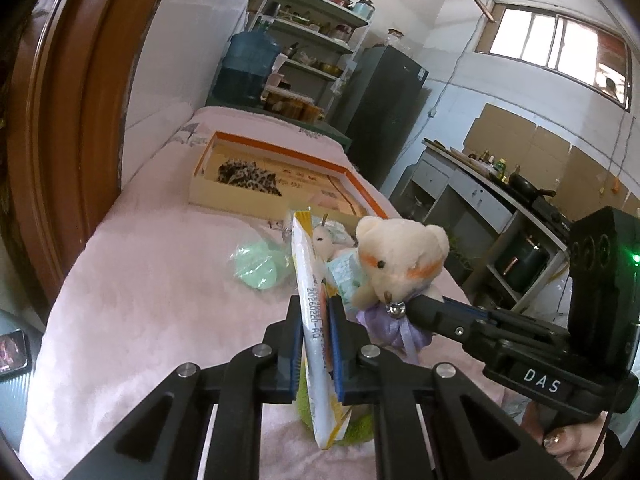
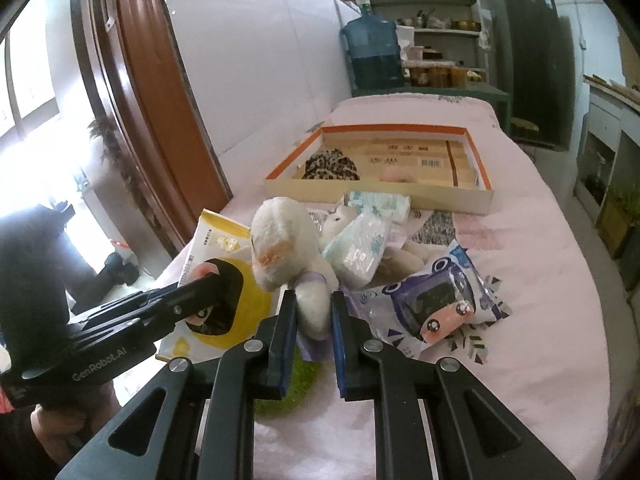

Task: Organize soft objects
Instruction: 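Carry packet and teddy bear into the box and open both tools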

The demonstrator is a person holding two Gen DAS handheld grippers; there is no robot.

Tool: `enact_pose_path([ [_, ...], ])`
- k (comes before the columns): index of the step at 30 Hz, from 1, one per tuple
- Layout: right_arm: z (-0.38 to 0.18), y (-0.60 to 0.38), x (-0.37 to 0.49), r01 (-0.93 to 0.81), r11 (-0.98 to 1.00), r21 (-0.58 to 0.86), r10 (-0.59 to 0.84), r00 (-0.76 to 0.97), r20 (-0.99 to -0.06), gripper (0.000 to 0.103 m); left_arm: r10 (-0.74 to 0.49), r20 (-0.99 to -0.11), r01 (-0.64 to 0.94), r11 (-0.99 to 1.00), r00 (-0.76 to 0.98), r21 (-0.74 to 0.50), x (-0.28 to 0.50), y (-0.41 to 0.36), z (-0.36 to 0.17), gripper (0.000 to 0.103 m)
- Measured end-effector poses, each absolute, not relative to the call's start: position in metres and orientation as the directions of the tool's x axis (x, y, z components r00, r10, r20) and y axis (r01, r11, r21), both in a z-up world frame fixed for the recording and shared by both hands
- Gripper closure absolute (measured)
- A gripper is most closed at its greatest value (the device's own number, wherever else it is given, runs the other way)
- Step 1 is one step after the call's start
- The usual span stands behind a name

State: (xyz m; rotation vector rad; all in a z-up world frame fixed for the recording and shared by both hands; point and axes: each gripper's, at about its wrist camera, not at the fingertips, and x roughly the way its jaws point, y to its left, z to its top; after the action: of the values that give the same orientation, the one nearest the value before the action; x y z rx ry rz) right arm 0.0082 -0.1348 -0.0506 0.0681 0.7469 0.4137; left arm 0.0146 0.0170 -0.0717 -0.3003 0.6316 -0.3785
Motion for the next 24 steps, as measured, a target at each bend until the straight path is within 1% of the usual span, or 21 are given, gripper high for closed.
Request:
enact_pose_path([
  [10, -0.035, -0.135, 0.004, -0.349, 0.915, 0.203, 0.396, 0.674, -0.623, 0.087, -0.411, -0.49, 0.265, 0.902, 0.769, -0.34, 0.014, 0.014, -0.046, 0.091],
  [24, -0.002, -0.143, 0.022, -0.334, 0.918, 0.213, 0.393, 0.705, -0.59, 0.087, -0.273, -0.54, 0.187, 0.96, 0.796, -0.21, 0.045, 0.007, -0.014, 0.091],
])
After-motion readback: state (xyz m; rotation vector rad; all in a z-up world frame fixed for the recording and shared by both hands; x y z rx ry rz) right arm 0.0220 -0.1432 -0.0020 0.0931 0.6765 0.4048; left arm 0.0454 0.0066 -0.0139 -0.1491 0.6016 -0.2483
